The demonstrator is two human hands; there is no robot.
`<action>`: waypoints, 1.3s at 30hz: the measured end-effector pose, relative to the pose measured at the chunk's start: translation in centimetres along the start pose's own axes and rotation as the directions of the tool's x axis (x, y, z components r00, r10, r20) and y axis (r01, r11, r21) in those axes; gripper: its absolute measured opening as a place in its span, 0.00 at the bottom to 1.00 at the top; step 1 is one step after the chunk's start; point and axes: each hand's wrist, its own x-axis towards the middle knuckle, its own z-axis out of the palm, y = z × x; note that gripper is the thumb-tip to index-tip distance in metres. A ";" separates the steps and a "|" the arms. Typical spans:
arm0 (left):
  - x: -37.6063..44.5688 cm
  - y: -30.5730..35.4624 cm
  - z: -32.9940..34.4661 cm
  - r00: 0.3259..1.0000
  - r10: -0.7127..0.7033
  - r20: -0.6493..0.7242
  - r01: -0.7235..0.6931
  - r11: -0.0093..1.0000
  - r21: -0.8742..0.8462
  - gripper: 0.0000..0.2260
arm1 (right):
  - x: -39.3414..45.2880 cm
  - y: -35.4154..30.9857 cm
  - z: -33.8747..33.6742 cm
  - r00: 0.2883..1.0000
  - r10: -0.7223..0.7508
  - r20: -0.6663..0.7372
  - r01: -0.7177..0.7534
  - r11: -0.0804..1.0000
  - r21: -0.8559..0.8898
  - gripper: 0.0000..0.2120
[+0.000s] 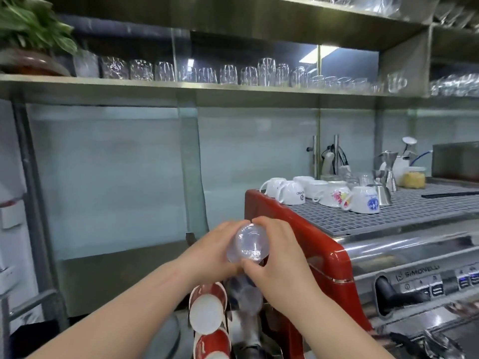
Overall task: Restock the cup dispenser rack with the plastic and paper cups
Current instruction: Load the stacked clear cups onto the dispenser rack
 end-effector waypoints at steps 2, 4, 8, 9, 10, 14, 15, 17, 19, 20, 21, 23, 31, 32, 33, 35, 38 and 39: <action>0.3 -0.8 0.1 1.000 -0.009 0.030 0.009 1.000 0.014 0.20 | 0.4 0.7 1.3 1.000 0.018 -0.006 -0.018 1.000 0.013 0.28; 0.8 -1.6 0.2 0.998 -0.008 0.067 0.005 0.999 0.048 0.18 | 0.8 1.5 2.5 0.999 0.045 -0.008 -0.045 0.999 0.008 0.26; 1.6 -2.7 0.7 0.995 0.003 0.096 -0.010 0.998 0.068 0.19 | 1.2 3.3 4.2 0.993 0.116 -0.004 -0.116 0.993 0.001 0.26; 1.8 -3.0 0.9 0.995 0.006 0.096 -0.012 0.998 0.067 0.19 | 1.2 3.6 4.5 0.992 0.124 -0.003 -0.124 0.992 0.001 0.26; 1.9 -3.2 1.0 0.995 -0.004 0.104 -0.003 0.997 0.071 0.20 | 1.3 3.9 4.9 0.992 0.125 -0.002 -0.125 0.992 0.001 0.26; 2.3 -4.8 1.6 0.992 -0.029 0.120 0.017 0.996 0.093 0.28 | 1.7 5.0 6.3 0.995 0.103 -0.012 -0.103 0.995 -0.010 0.26; 2.4 -5.1 1.7 0.992 -0.026 0.121 0.014 0.995 0.096 0.28 | 1.8 5.2 6.6 0.994 0.107 -0.009 -0.108 0.994 -0.010 0.26; 2.5 -5.7 1.9 0.991 -0.032 0.131 0.019 0.995 0.101 0.27 | 2.0 5.5 7.3 0.992 0.122 0.005 -0.122 0.992 -0.001 0.26; 2.7 -6.2 2.0 0.990 -0.040 0.132 0.026 0.994 0.109 0.28 | 2.3 5.9 7.8 0.991 0.132 0.013 -0.132 0.991 0.014 0.25; 2.8 -6.4 2.2 0.990 -0.047 0.131 0.032 0.994 0.108 0.28 | 2.4 6.1 8.0 0.991 0.135 0.012 -0.135 0.991 0.020 0.25; 3.0 -6.7 2.3 0.990 -0.050 0.131 0.036 0.994 0.106 0.28 | 2.6 6.3 8.2 0.990 0.138 0.008 -0.138 0.990 0.024 0.25; 3.4 -7.3 2.7 0.989 -0.061 0.132 0.047 0.993 0.110 0.28 | 2.8 6.6 8.5 0.990 0.143 0.002 -0.143 0.989 0.030 0.25; 4.5 -9.4 3.6 0.989 -0.060 0.133 0.045 0.992 0.116 0.26 | 3.4 7.9 10.1 0.984 0.179 0.010 -0.179 0.983 0.026 0.27; 4.6 -9.8 3.8 0.989 -0.062 0.134 0.047 0.992 0.113 0.26 | 3.4 8.1 10.4 0.984 0.177 0.011 -0.177 0.984 0.018 0.27; 4.6 -10.1 3.9 0.989 -0.062 0.137 0.047 0.993 0.113 0.26 | 3.4 8.4 10.7 0.984 0.177 0.009 -0.177 0.984 0.006 0.27; 4.8 -10.8 4.2 0.987 -0.067 0.145 0.050 0.992 0.118 0.27 | 3.6 8.9 11.4 0.982 0.186 0.011 -0.186 0.982 -0.023 0.26; 5.0 -11.9 4.9 0.984 -0.085 0.155 0.066 0.990 0.124 0.28 | 3.7 9.6 12.2 0.978 0.207 0.021 -0.206 0.978 -0.035 0.25; 5.1 -12.2 5.2 0.984 -0.091 0.152 0.072 0.989 0.127 0.29 | 3.7 9.8 12.5 0.976 0.217 0.024 -0.217 0.976 -0.036 0.26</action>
